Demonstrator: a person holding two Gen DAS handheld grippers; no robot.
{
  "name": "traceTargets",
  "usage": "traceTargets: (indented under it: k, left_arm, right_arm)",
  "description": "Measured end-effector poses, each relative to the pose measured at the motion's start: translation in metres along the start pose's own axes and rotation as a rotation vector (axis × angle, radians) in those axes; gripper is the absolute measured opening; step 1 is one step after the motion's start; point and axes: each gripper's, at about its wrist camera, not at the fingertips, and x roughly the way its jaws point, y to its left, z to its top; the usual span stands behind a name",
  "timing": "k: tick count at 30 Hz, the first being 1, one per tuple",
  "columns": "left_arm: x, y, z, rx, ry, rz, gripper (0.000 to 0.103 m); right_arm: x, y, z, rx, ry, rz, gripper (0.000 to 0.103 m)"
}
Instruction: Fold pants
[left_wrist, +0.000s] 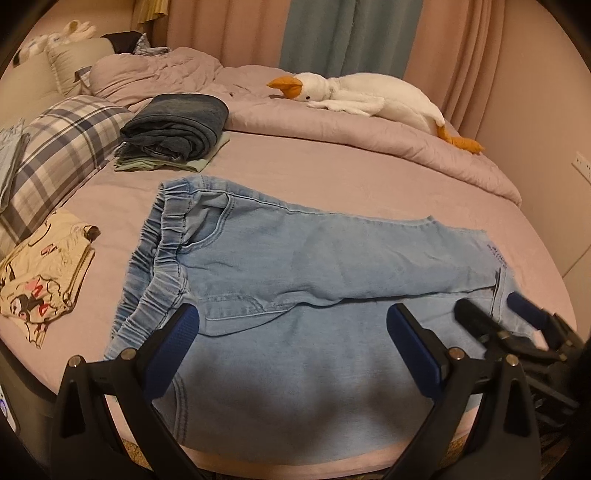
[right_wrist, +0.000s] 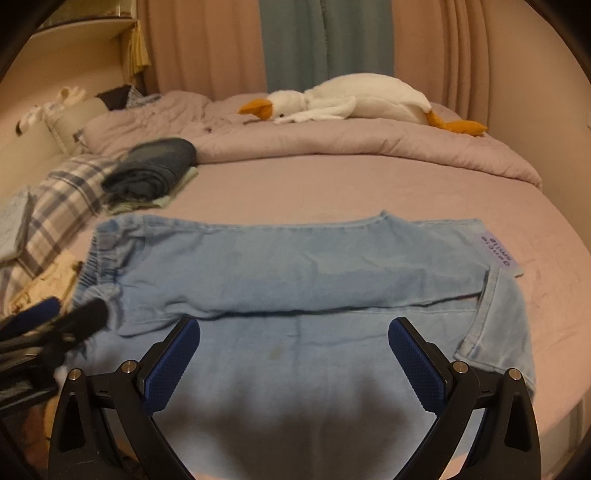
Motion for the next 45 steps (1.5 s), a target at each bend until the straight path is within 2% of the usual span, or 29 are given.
traceTargets:
  k: [4,7,10,14,19,21,25,27,28,29,32,35,37,42,45]
  left_arm:
    - [0.004,0.008,0.003,0.015,0.007,-0.029,0.101]
    - [0.014,0.018,0.006,0.026,0.031,-0.013,0.1]
    - [0.024,0.031,0.008,0.01,0.057,-0.017,0.095]
    - [0.041,0.048,0.006,-0.002,0.078,-0.004,0.089]
    - [0.07,0.072,-0.001,0.004,0.148,0.062,0.074]
    - [0.077,0.082,-0.002,-0.007,0.159,0.074,0.074]
    - [0.086,0.092,-0.004,0.011,0.173,0.1,0.074]
    - [0.088,0.097,-0.005,0.02,0.18,0.116,0.073]
    - [0.089,0.1,-0.005,0.021,0.181,0.122,0.073]
    - [0.089,0.103,-0.006,0.017,0.18,0.122,0.073]
    - [0.09,0.117,-0.004,-0.022,0.184,0.119,0.072]
    - [0.088,0.119,-0.004,-0.021,0.194,0.125,0.072]
    - [0.087,0.121,-0.007,0.012,0.192,0.224,0.068]
    - [0.084,0.143,-0.013,-0.071,0.222,0.152,0.067]
    - [0.082,0.144,-0.011,-0.07,0.222,0.151,0.067]
  right_arm:
    - [0.002,-0.015,0.002,0.08,0.019,0.023,0.102]
    - [0.007,-0.027,-0.003,0.155,0.043,0.032,0.098]
    - [0.018,-0.037,-0.012,0.208,0.099,0.032,0.088]
    - [0.034,-0.05,-0.025,0.243,0.176,-0.01,0.075]
    - [0.051,-0.08,-0.044,0.296,0.266,-0.079,0.075]
    - [0.056,-0.097,-0.051,0.323,0.293,-0.125,0.075]
    - [0.045,-0.15,-0.052,0.368,0.243,-0.355,0.075]
    - [0.037,-0.185,-0.056,0.437,0.227,-0.44,0.073]
    - [0.032,-0.201,-0.058,0.482,0.23,-0.442,0.069]
    - [0.028,-0.213,-0.061,0.522,0.233,-0.435,0.058]
    - [0.006,-0.24,-0.065,0.591,0.208,-0.485,0.054]
    - [-0.009,-0.251,-0.067,0.658,0.174,-0.396,0.054]
    - [-0.013,-0.252,-0.065,0.676,0.177,-0.383,0.054]
    - [-0.028,-0.247,-0.062,0.66,0.136,-0.365,0.054]
    - [-0.038,-0.246,-0.055,0.692,0.076,-0.304,0.054]
